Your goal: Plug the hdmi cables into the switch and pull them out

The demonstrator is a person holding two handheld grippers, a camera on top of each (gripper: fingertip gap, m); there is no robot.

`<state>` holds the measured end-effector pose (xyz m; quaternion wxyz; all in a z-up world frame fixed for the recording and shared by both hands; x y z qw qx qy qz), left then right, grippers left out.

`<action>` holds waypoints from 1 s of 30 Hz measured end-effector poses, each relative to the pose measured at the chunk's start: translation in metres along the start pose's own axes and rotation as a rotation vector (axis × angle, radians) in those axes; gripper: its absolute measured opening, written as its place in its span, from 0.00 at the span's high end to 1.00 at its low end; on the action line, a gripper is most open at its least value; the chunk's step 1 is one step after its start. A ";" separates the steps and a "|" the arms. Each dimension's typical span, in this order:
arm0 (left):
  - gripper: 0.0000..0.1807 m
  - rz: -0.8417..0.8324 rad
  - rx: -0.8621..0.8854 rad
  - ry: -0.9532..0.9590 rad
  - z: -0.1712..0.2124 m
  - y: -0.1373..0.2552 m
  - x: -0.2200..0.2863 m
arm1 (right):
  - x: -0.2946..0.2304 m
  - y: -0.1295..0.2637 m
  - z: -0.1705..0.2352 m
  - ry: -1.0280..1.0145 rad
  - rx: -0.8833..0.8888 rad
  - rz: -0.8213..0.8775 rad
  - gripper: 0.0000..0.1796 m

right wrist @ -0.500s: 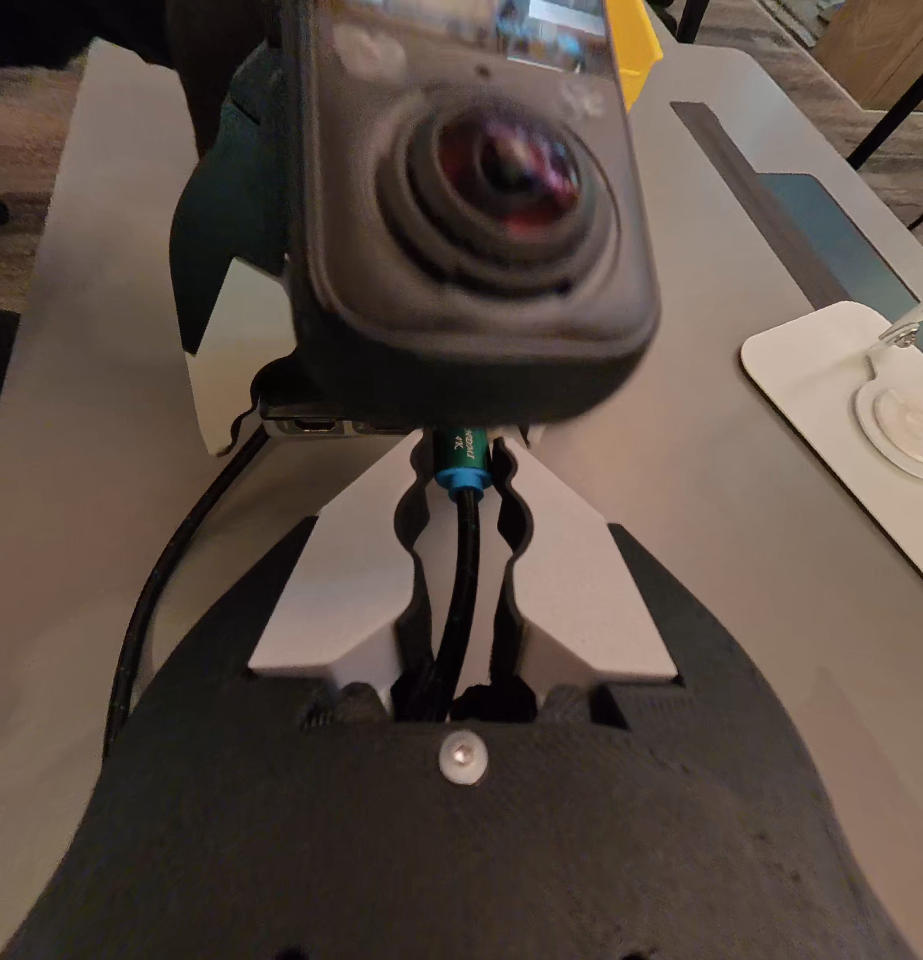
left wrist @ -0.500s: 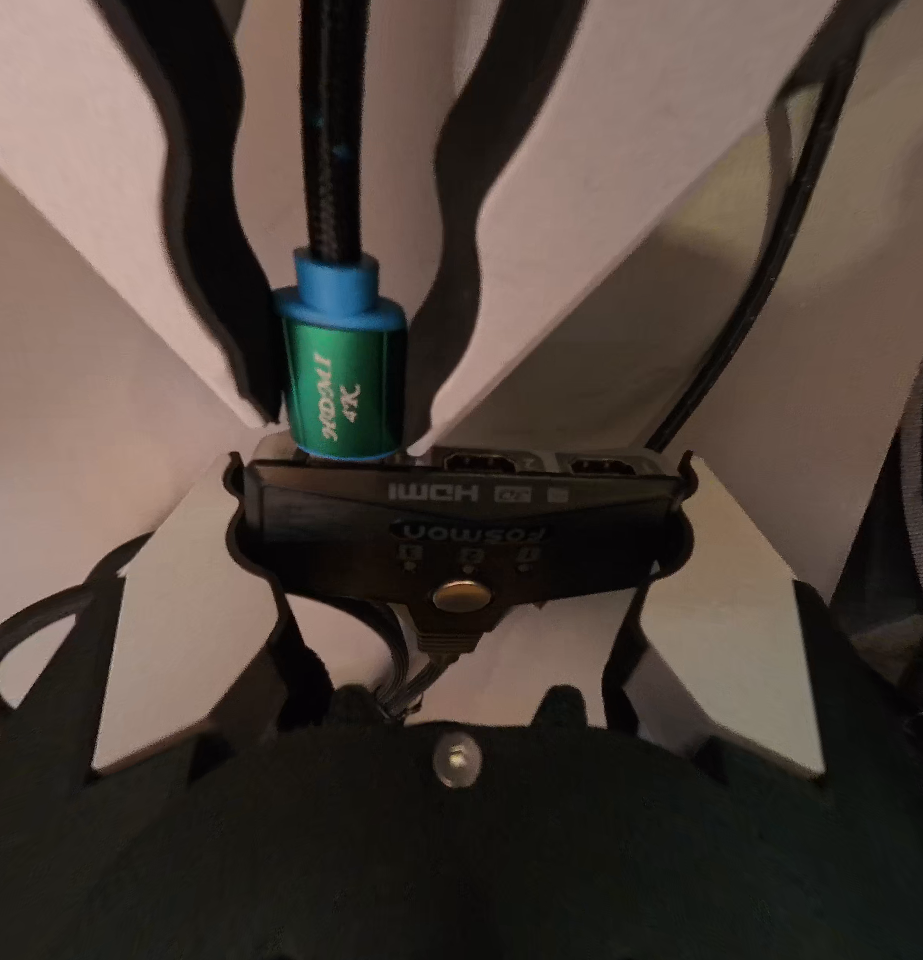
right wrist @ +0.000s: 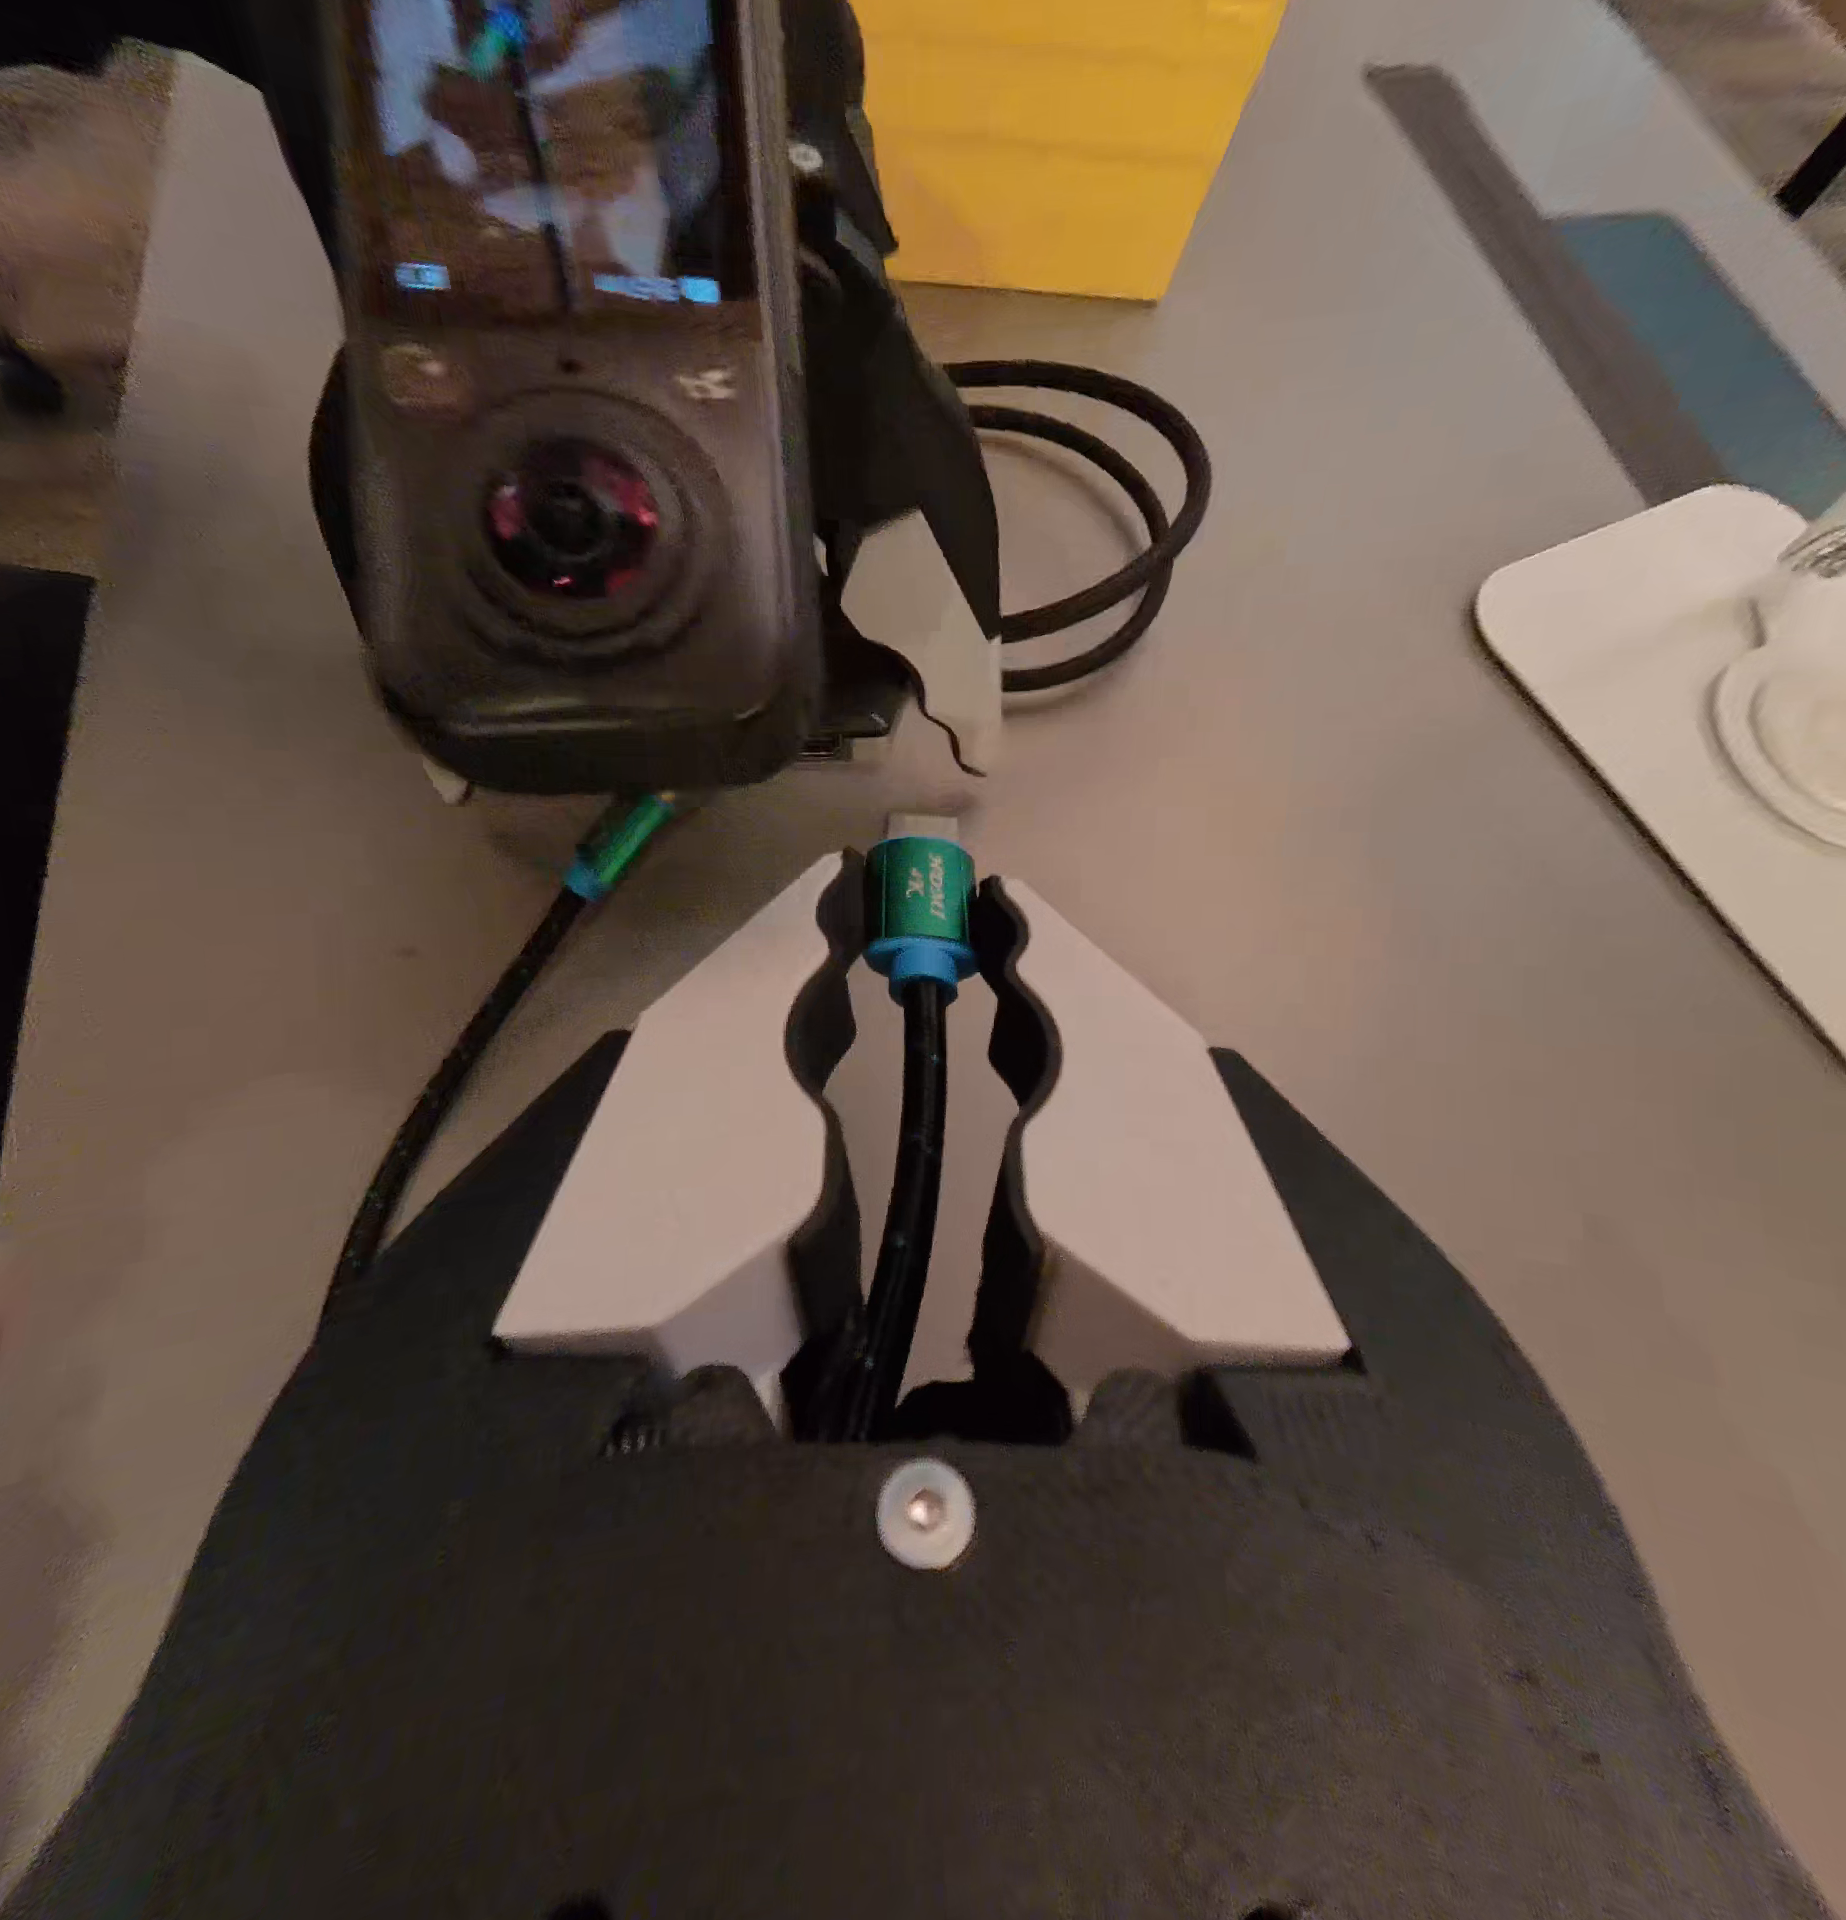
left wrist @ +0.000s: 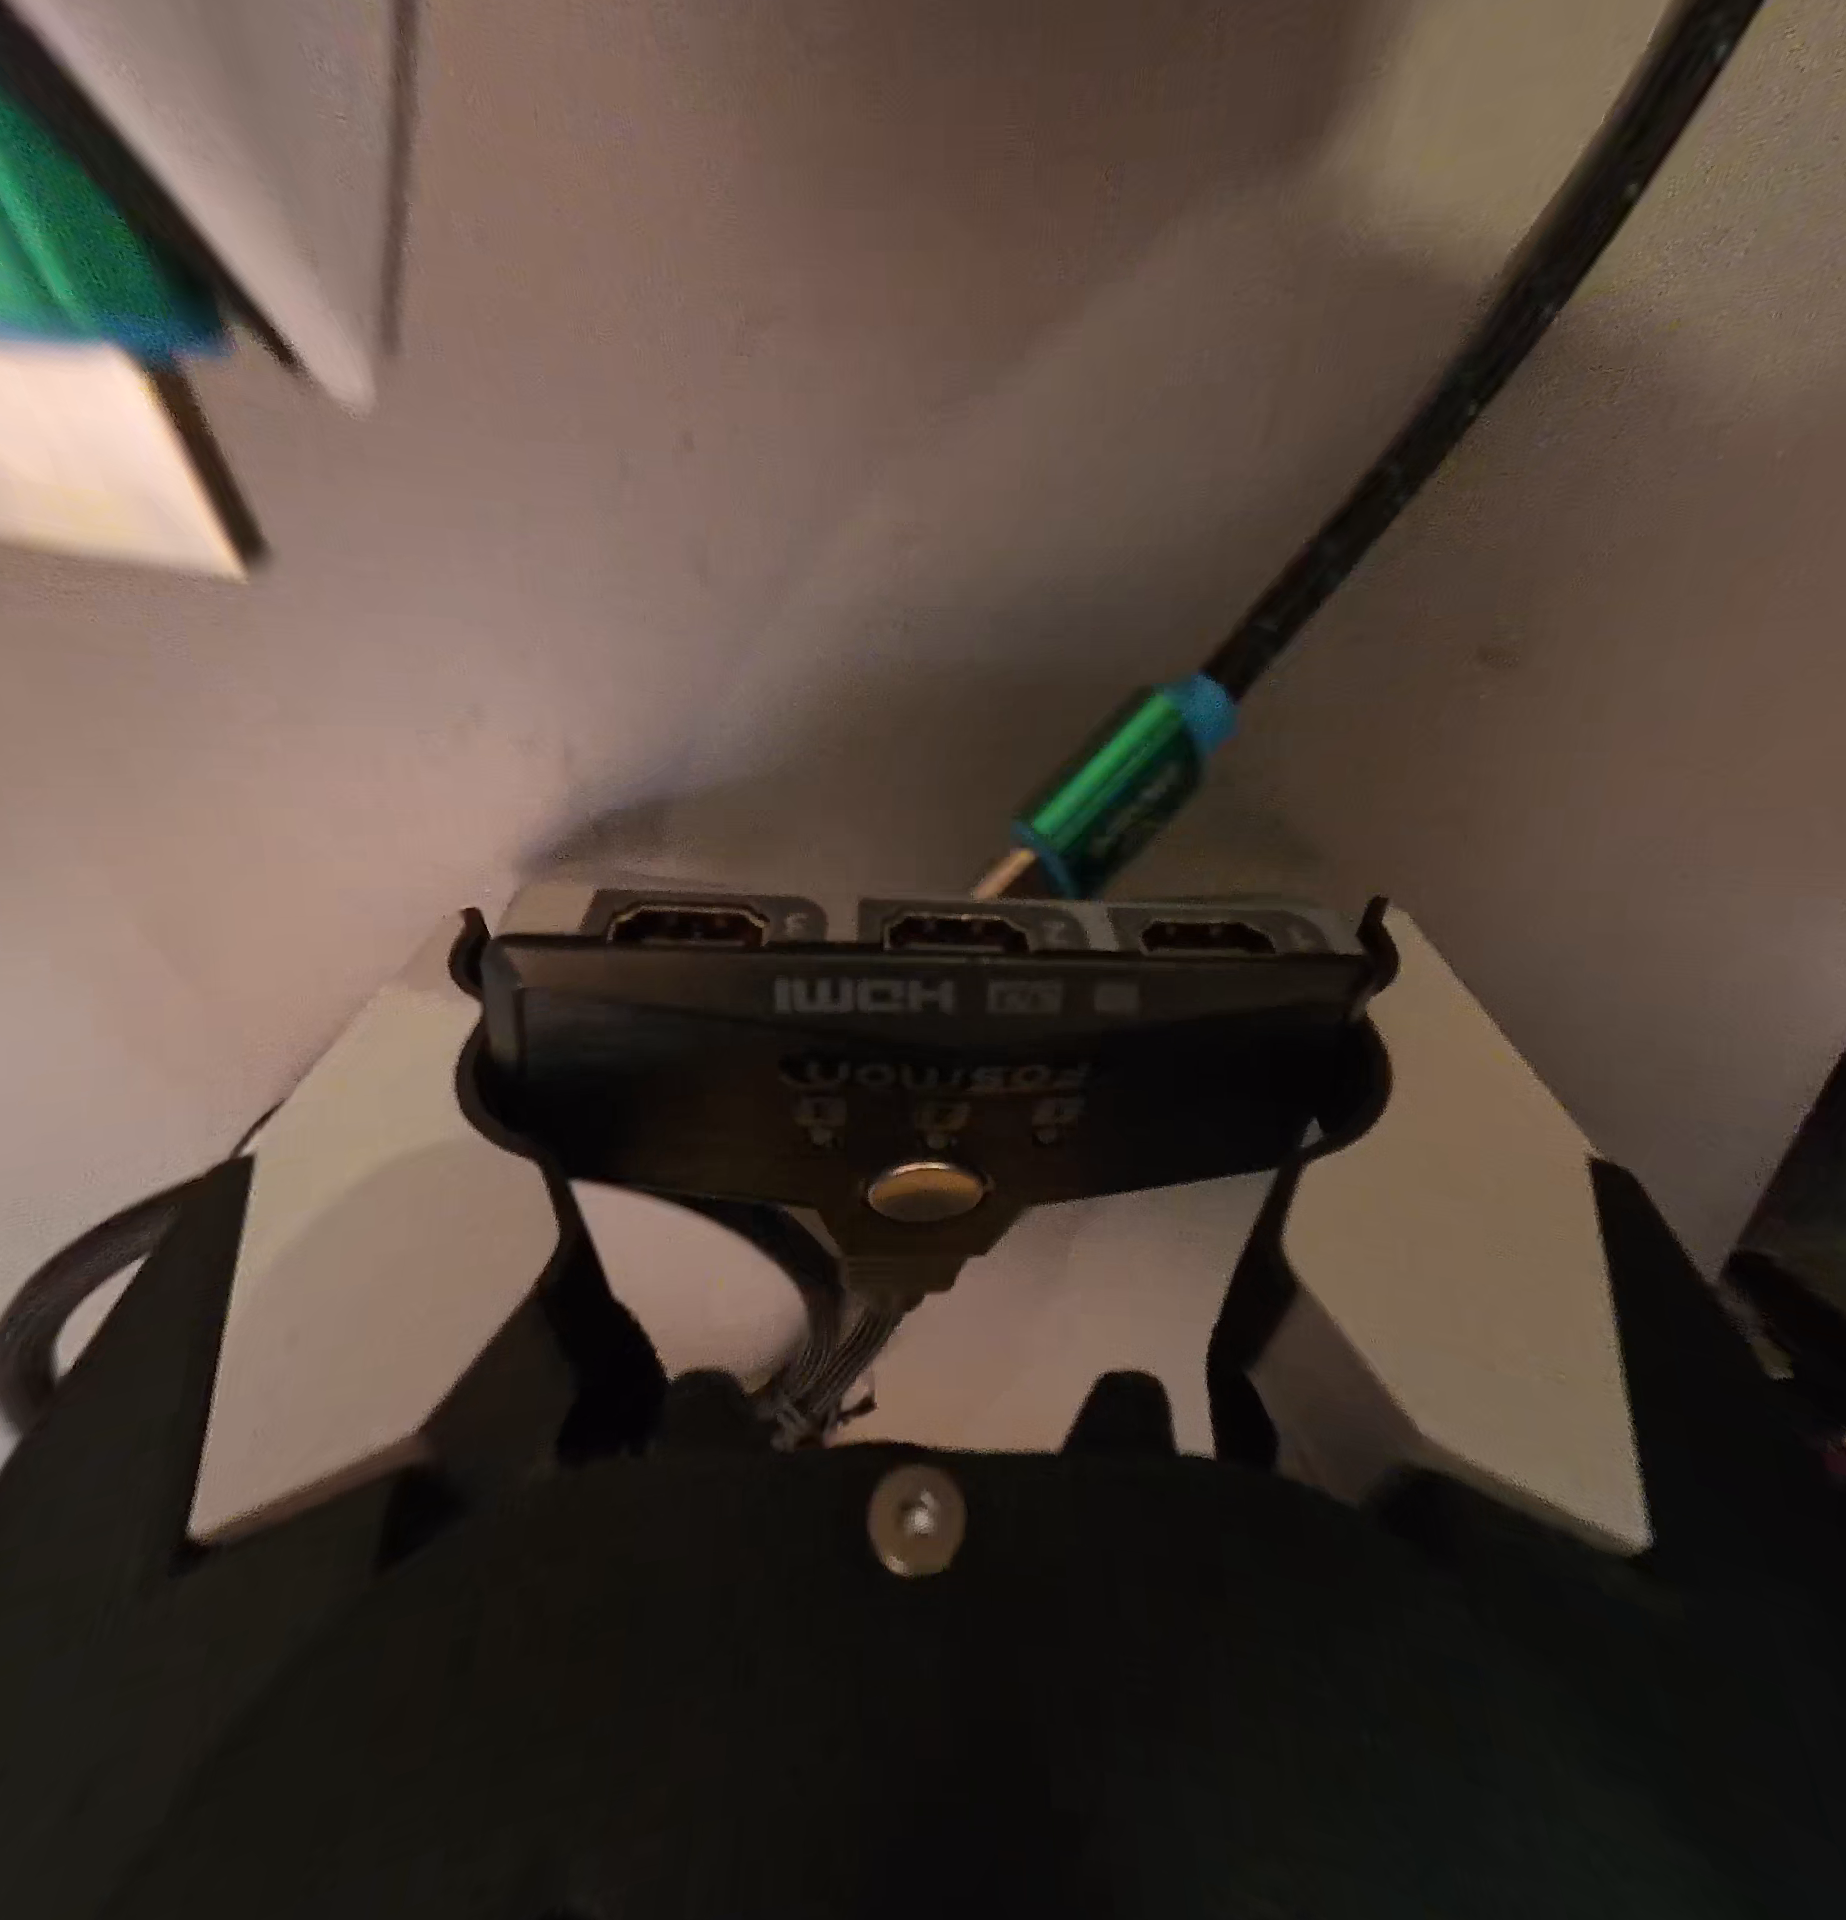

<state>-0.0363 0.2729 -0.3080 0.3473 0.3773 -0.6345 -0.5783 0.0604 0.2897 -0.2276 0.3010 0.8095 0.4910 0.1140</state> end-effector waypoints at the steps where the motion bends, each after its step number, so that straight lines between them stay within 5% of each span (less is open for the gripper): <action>1: 0.16 -0.022 -0.008 -0.005 -0.002 0.004 -0.003 | 0.000 -0.001 0.000 -0.019 -0.006 -0.010 0.89; 11: 0.16 -0.120 0.027 0.139 0.028 0.014 -0.012 | 0.011 0.049 -0.004 -0.035 0.017 0.156 0.89; 21: 0.16 -0.160 0.023 0.207 0.050 0.016 0.006 | 0.023 0.210 -0.047 -0.019 0.236 0.415 0.89; 30: 0.16 -0.173 0.033 0.214 0.046 0.015 0.016 | 0.046 0.322 -0.009 -0.068 0.398 0.665 0.90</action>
Point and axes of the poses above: each gripper's, where its closed fingertips meet, y back along the fingers, z out of its underside, x = y × z across the jaws, the point moved 3 cm from there along y, back along the fingers, and after that the axes turned 13 degrees about -y, right-handed, at the moved point
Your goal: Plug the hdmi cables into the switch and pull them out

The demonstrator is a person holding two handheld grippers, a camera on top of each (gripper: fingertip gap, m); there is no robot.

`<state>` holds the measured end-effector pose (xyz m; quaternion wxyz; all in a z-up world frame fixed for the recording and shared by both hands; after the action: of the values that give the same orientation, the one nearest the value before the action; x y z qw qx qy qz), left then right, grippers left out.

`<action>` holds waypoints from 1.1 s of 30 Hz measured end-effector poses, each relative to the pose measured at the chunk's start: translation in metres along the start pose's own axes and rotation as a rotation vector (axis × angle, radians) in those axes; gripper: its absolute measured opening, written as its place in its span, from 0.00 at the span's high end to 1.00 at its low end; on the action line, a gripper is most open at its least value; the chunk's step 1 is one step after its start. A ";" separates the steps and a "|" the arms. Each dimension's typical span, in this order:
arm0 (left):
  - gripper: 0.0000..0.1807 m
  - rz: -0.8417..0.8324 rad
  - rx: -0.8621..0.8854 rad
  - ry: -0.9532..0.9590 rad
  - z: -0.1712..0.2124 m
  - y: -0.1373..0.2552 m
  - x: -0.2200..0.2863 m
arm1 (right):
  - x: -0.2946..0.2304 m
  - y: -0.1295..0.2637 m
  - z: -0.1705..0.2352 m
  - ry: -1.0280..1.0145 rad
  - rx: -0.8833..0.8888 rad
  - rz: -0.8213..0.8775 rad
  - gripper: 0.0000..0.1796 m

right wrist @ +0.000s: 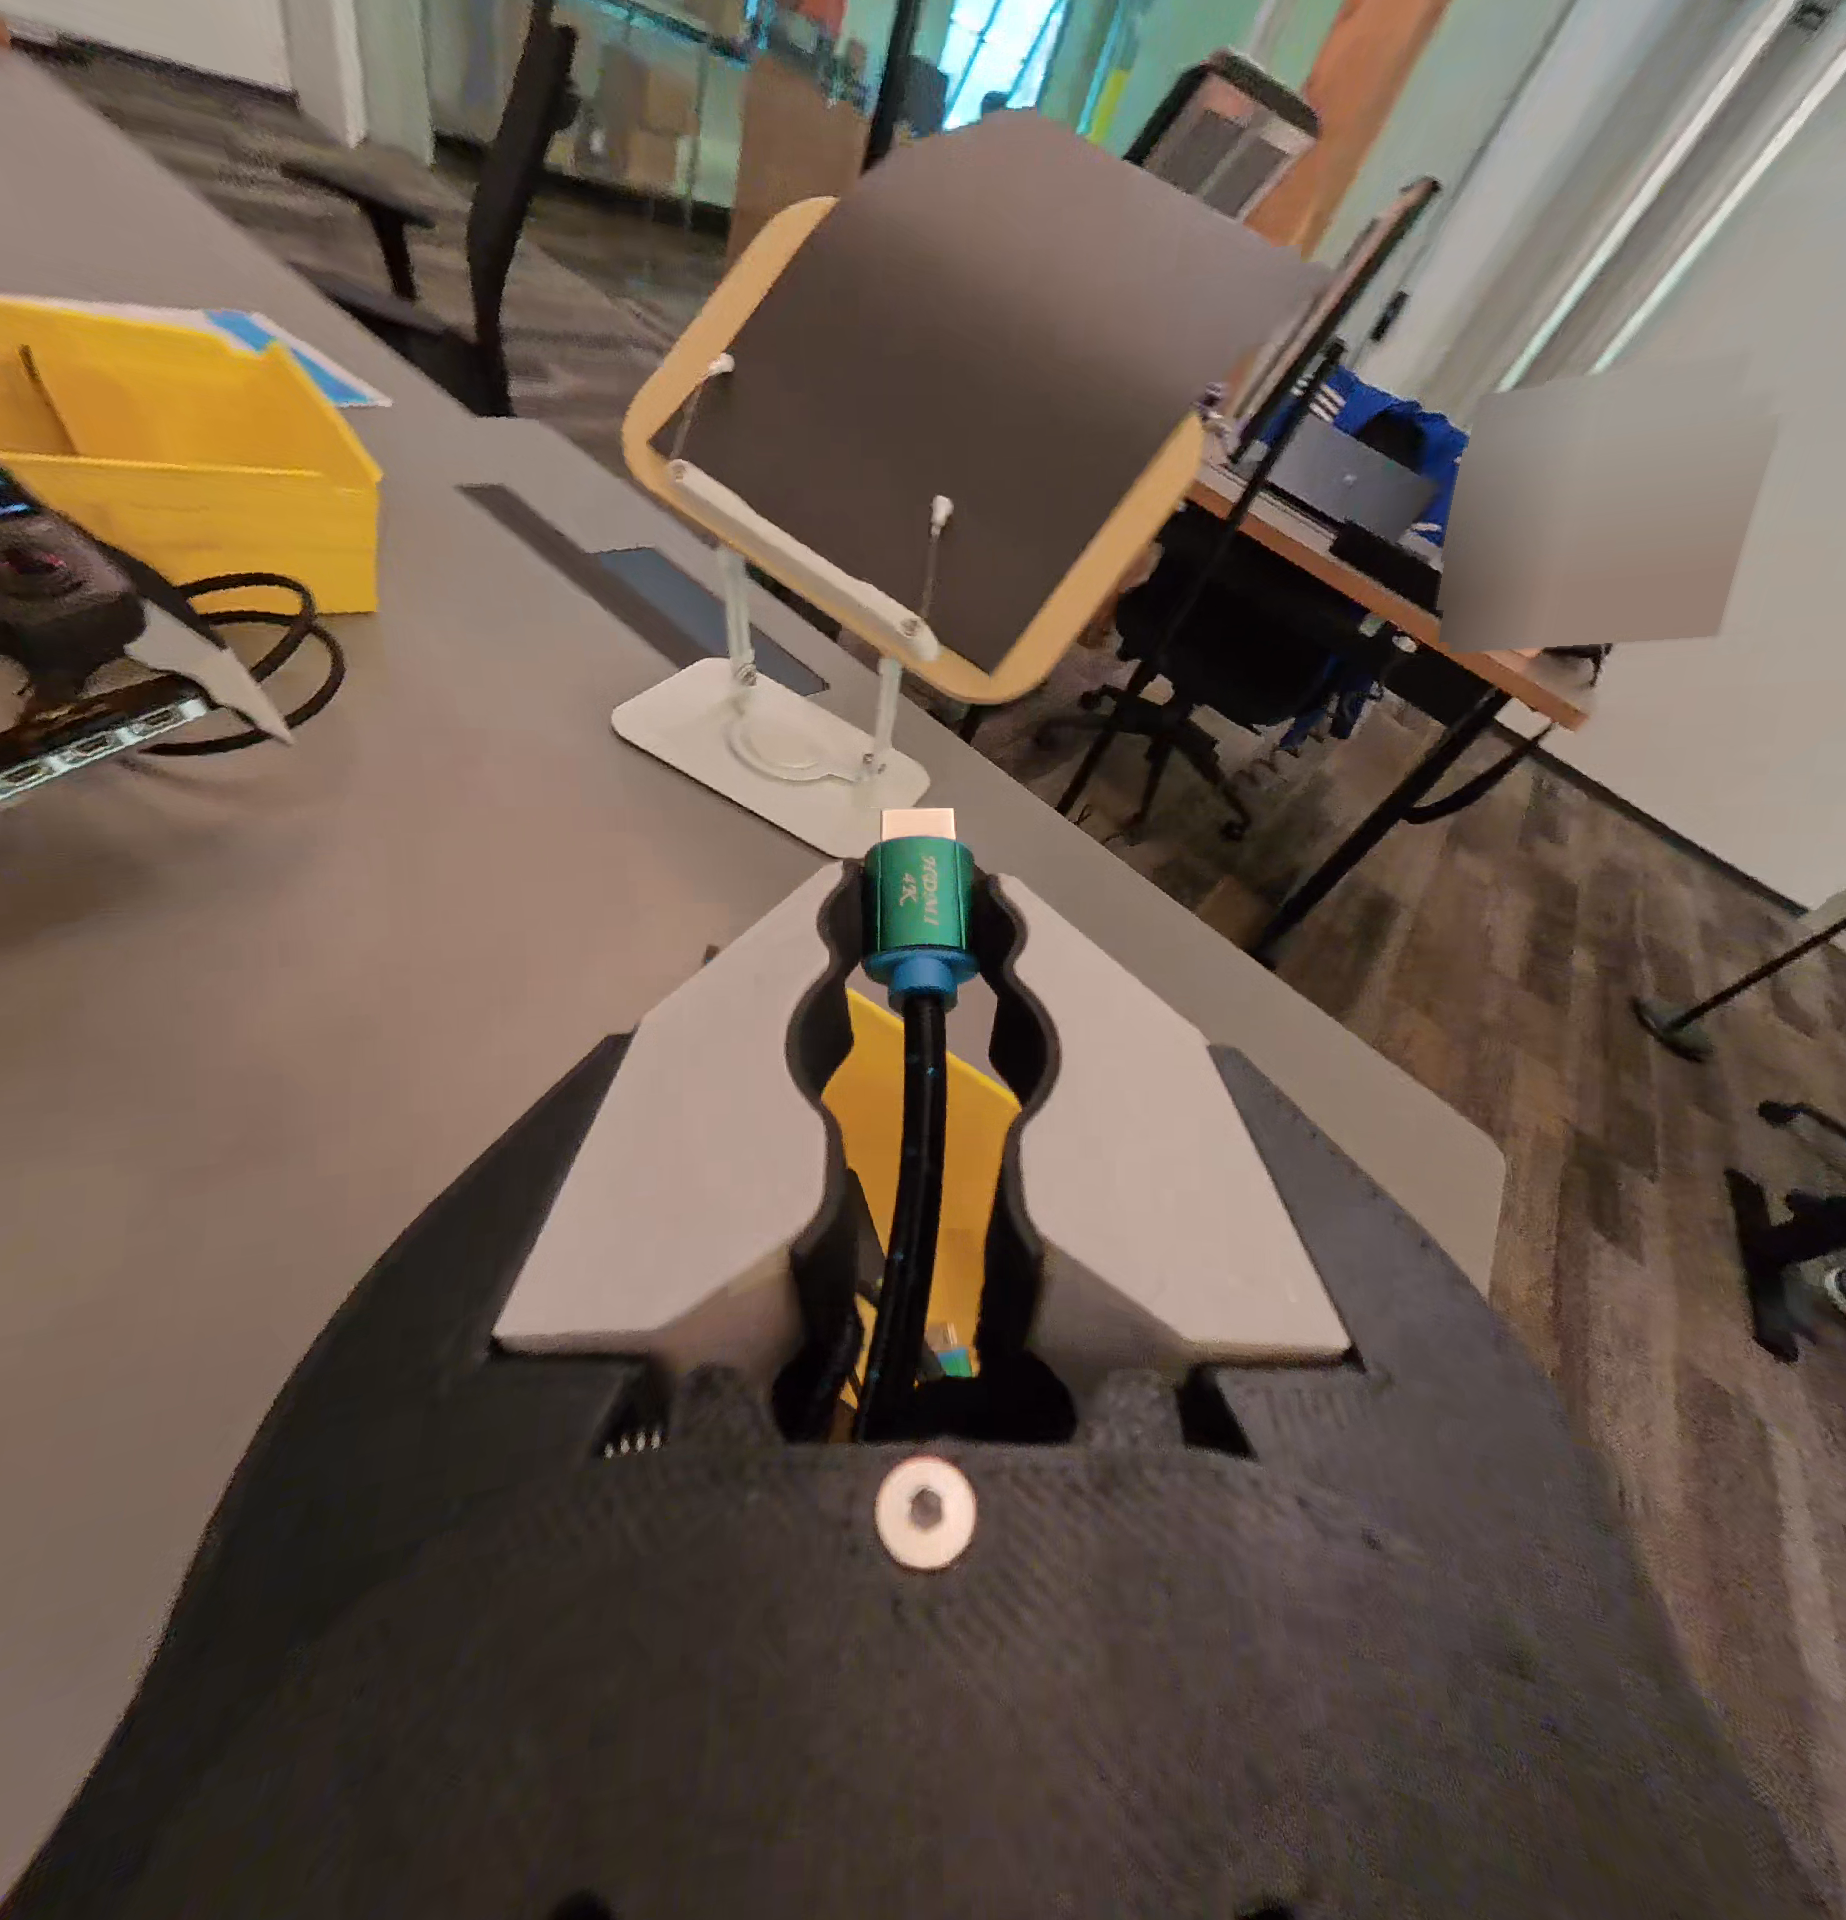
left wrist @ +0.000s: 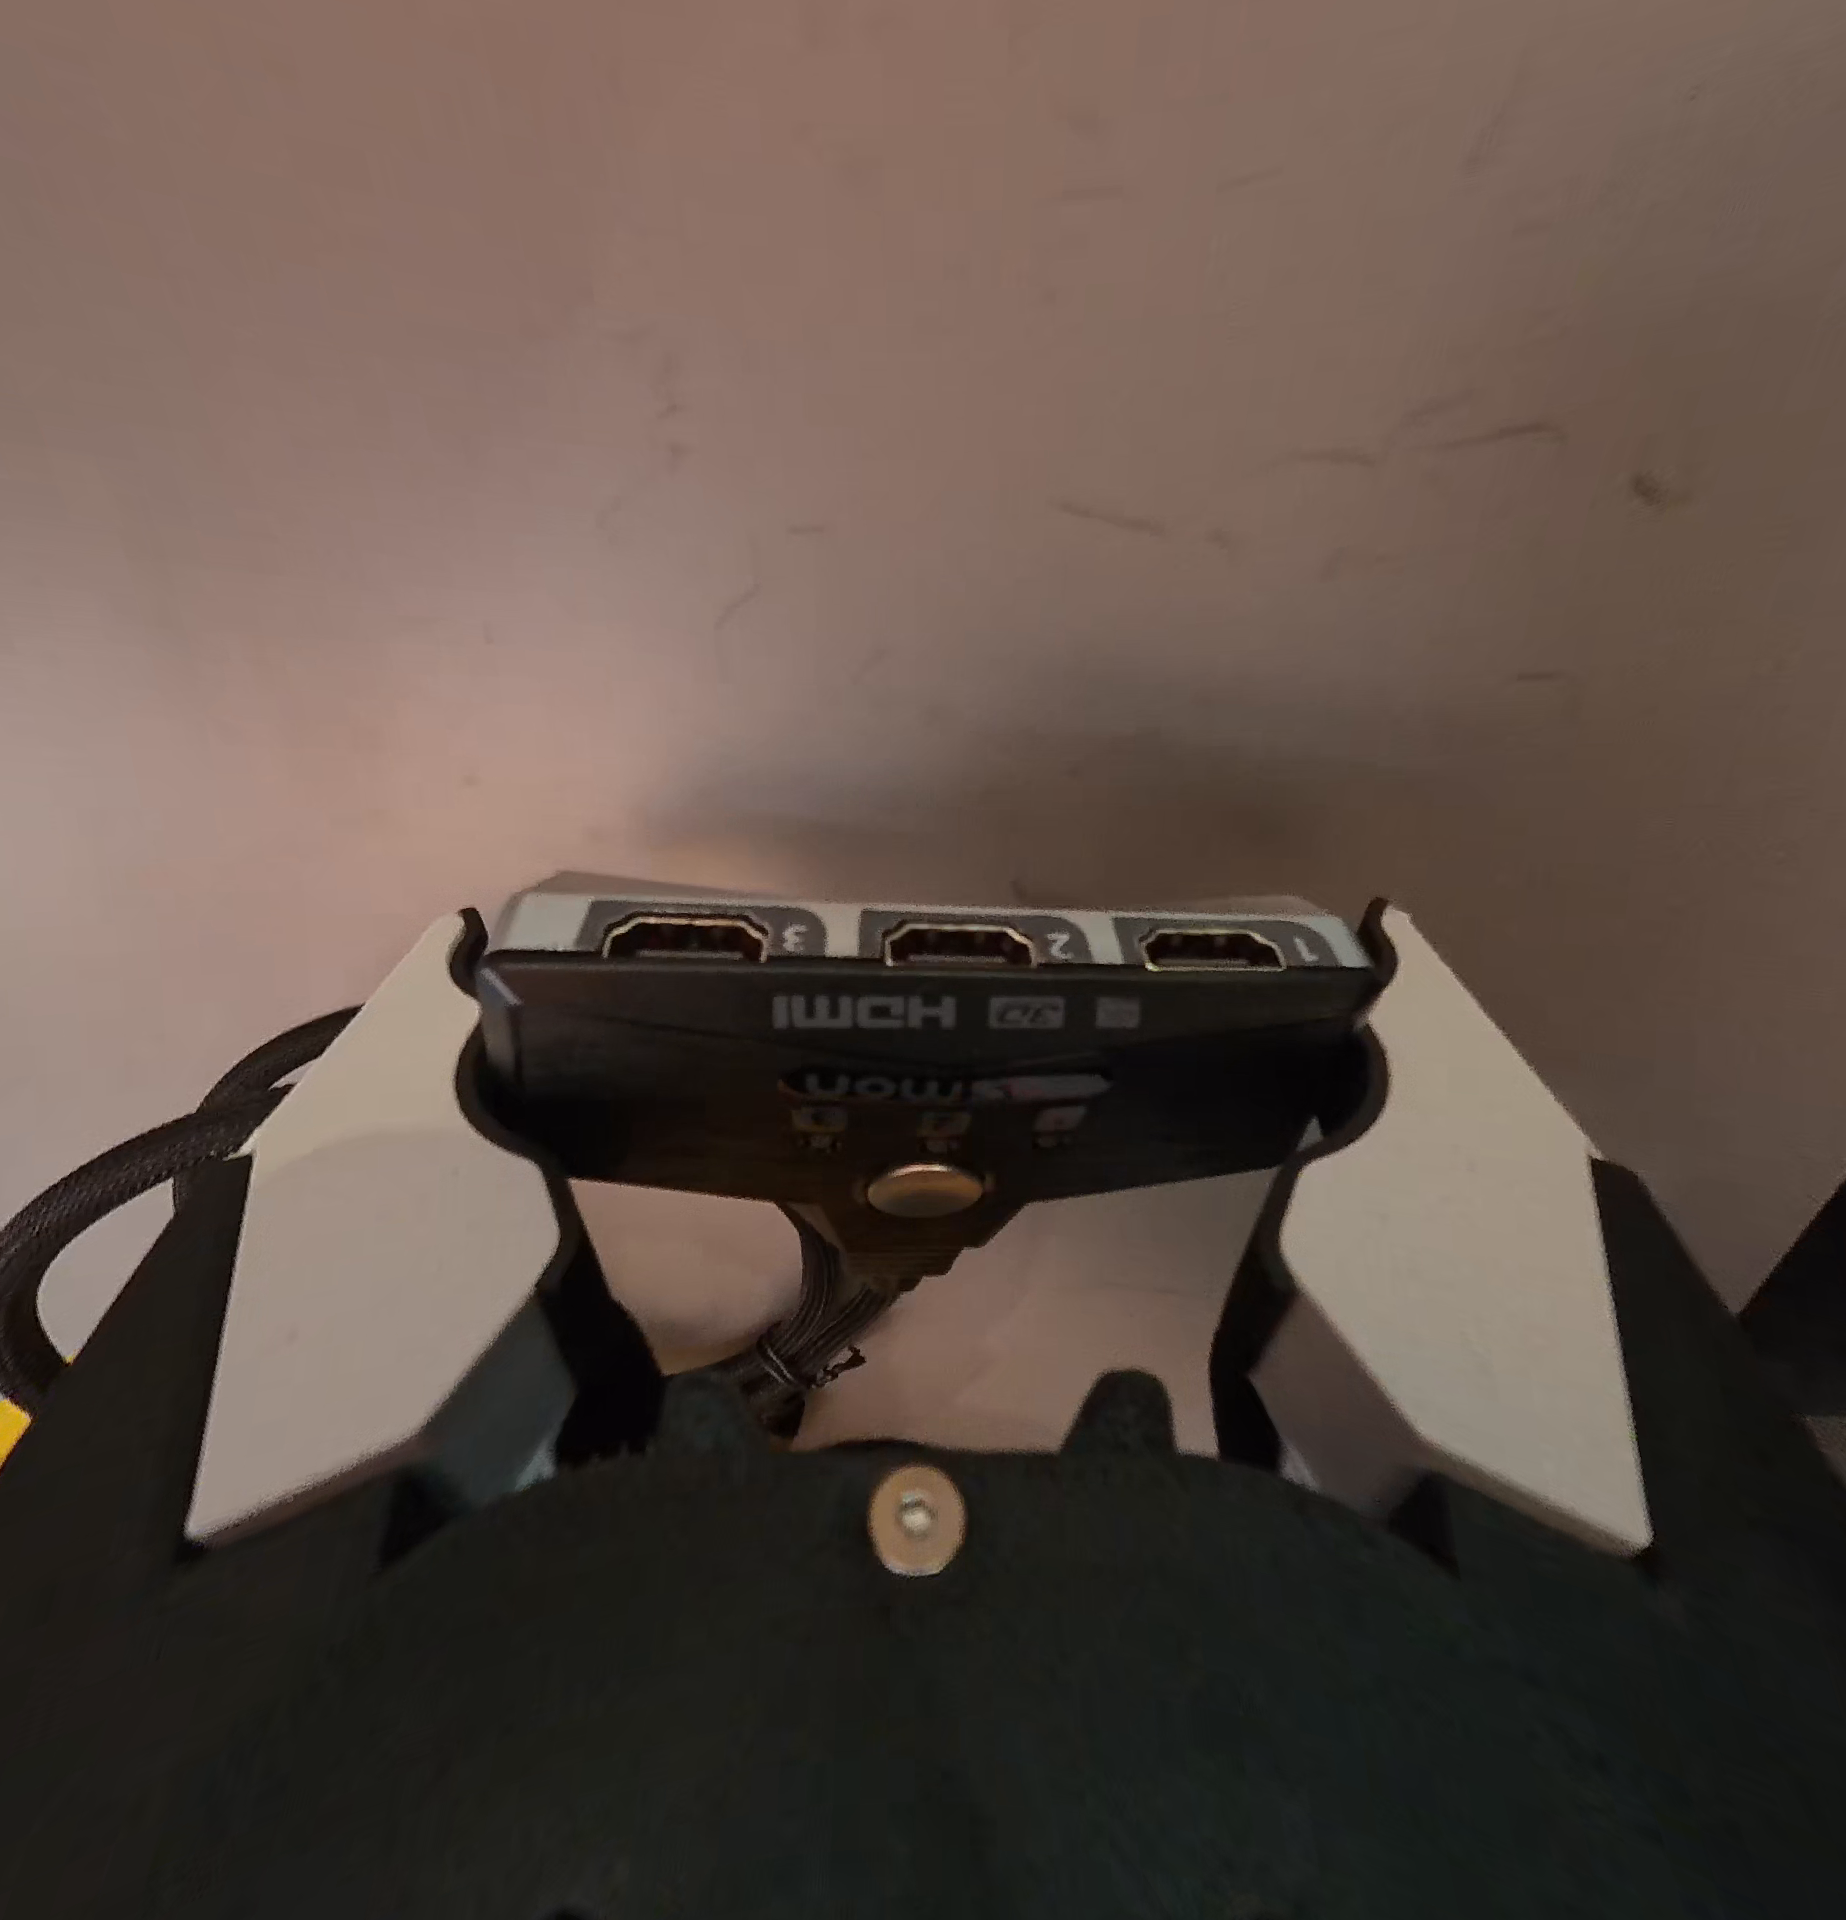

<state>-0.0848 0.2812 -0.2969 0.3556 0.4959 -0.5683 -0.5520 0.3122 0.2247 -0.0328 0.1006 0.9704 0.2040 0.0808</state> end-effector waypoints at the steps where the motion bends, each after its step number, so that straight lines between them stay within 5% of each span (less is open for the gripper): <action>1: 0.16 0.002 -0.007 -0.002 0.000 -0.001 0.002 | 0.008 0.003 0.010 -0.021 -0.003 0.020 0.89; 7: 0.16 0.017 -0.011 0.005 0.000 -0.004 0.007 | 0.031 -0.004 0.082 -0.132 -0.025 0.051 0.90; 16: 0.16 0.019 -0.032 0.000 -0.001 -0.006 0.011 | 0.052 -0.023 0.171 0.183 -0.419 0.262 0.92; 25: 0.16 -0.018 -0.001 0.009 -0.003 -0.003 0.010 | 0.046 -0.014 0.144 0.198 -0.471 0.258 0.83; 33: 0.16 -0.228 0.129 0.031 -0.029 0.019 -0.003 | -0.116 -0.054 0.060 0.048 -0.224 -0.196 0.83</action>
<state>-0.0592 0.2743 -0.2741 0.2663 0.5876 -0.5369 -0.5436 0.1984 0.2149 -0.1162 0.2109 0.9264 0.2898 0.1158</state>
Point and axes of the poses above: each gripper's, where its closed fingertips meet, y back along the fingers, z out of its underside, x = y × z across the jaws, the point moved 3 cm from there along y, back along the fingers, and after that the axes turned 13 degrees about -y, right-handed, at the moved point
